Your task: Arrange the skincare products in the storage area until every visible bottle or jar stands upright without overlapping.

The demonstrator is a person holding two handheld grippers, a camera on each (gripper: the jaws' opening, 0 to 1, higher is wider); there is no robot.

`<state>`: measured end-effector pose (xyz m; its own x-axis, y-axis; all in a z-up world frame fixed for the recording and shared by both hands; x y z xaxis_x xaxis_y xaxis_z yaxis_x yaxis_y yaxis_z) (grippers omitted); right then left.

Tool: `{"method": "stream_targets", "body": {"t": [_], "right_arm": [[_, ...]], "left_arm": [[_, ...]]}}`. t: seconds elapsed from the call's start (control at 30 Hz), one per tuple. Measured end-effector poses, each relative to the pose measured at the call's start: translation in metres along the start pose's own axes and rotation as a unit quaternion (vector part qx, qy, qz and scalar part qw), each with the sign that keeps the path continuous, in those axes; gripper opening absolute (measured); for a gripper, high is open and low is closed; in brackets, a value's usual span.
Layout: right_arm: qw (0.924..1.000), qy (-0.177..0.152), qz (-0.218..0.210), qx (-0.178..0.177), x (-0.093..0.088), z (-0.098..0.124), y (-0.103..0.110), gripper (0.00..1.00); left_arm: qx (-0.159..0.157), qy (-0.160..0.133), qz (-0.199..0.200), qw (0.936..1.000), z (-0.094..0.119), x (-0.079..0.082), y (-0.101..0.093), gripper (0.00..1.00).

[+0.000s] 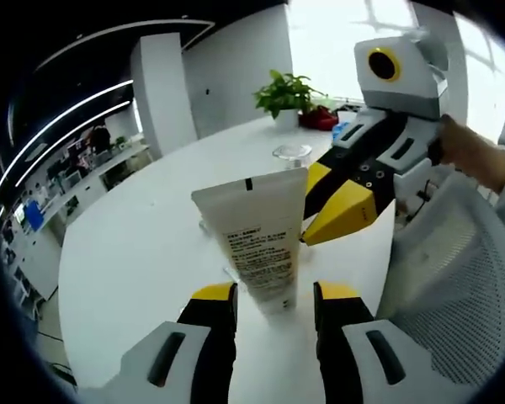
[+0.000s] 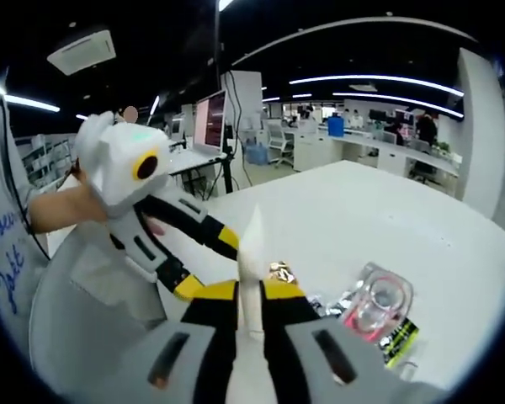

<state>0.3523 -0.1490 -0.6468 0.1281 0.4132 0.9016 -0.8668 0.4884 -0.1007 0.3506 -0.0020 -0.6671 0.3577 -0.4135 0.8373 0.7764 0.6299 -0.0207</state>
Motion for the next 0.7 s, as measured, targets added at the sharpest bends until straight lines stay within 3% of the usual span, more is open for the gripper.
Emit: {"method": "stream_targets", "body": {"t": [0.7], "right_arm": [[0.9996,0.009,0.009,0.027,0.002,-0.006,0.008,0.14]], "left_arm": [[-0.008,-0.002,-0.015,0.9999,-0.011,0.005,-0.002,0.33]]}}
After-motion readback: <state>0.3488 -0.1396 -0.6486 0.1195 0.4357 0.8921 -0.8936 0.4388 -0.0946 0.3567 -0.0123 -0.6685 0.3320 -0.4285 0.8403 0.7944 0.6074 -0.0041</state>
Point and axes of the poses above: the point that each gripper's makers call its tool centre point, and the gripper's own axes: z roughly backward along the fingers, y roughly to its left, x roughly out of its top, the point moved 9 cm from there along z, roughly backward along the fingers, and after that the axes turned 7 degrees about z, right-handed, at the moved point
